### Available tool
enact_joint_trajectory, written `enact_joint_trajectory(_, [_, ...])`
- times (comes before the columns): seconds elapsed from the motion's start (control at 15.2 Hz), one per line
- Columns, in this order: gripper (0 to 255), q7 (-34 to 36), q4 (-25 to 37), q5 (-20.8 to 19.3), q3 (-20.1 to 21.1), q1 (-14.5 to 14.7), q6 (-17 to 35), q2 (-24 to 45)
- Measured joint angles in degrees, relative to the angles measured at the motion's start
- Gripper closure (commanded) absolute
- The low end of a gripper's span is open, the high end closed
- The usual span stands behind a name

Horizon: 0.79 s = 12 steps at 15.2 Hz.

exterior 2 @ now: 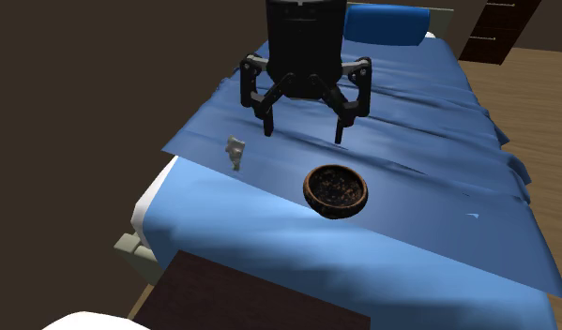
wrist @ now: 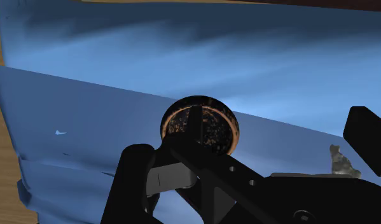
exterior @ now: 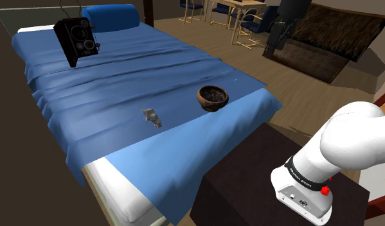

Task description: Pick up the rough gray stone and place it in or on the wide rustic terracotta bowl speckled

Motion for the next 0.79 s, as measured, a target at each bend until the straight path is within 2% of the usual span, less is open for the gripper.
enact_joint_trajectory(0.13, [0,0.2,0.0,0.3,0.2,0.2,0.6,0.8])
enact_joint_trajectory(0.4, [0,1.1,0.0,2.1,0.9,1.5,5.3,6.6])
enact_joint_trajectory(0.79, [0,2.2,3.0,5.2,2.2,3.9,12.7,18.7])
